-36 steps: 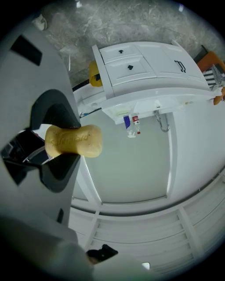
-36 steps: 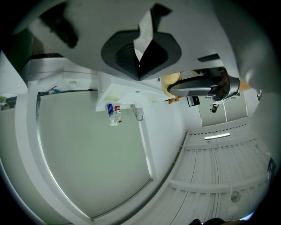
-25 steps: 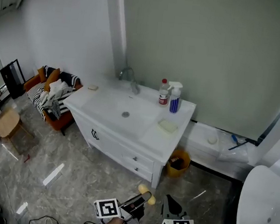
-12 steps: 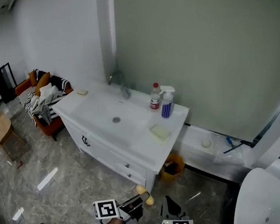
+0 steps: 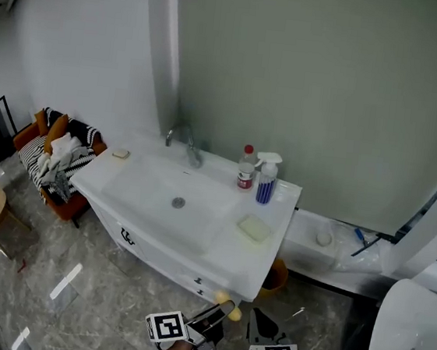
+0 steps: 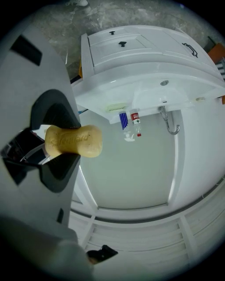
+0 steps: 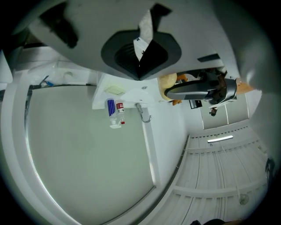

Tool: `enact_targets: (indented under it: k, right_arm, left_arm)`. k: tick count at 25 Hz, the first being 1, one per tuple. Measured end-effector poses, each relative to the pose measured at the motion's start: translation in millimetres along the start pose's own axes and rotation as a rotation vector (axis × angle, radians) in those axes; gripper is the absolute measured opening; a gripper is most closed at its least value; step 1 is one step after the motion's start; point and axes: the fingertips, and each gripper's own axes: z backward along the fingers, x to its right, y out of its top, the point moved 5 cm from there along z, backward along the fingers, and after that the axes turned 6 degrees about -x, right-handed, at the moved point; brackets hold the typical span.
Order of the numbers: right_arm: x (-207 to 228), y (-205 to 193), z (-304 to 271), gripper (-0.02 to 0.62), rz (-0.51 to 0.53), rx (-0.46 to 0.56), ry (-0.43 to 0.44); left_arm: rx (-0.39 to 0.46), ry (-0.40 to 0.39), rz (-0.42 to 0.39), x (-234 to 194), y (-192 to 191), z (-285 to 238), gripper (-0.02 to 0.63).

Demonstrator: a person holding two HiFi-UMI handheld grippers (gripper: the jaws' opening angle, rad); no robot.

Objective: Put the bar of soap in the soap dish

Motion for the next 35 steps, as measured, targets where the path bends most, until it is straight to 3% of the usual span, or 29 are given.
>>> enact_targets:
  k: [10, 21, 33, 35]
  right_arm:
    - [-11.9, 31.9, -51.6, 0.011, 0.002, -0.011, -0.05]
    - [-34.9, 59.3, -103.2, 0.011, -0.012, 0.0, -0.113]
    - [-34.5, 68.2, -130.6, 0.011, -0.019, 0.012, -0.133]
    - [-30.5, 70.3, -136.0, 0.011, -0.018, 0.017, -0.127]
  left_arm:
    - [-0.047, -0.054, 0.053, -7.9, 58.9, -11.1, 0.184]
    - [-0.128, -0.066, 0.011, -21.2, 120.3, -5.3, 0.184]
    - [-0.14, -0.077, 0.025, -32.6, 145.6, -6.9, 0.184]
    - [-0.144, -0.05, -0.007, -37.6, 149.7, -9.8, 0.184]
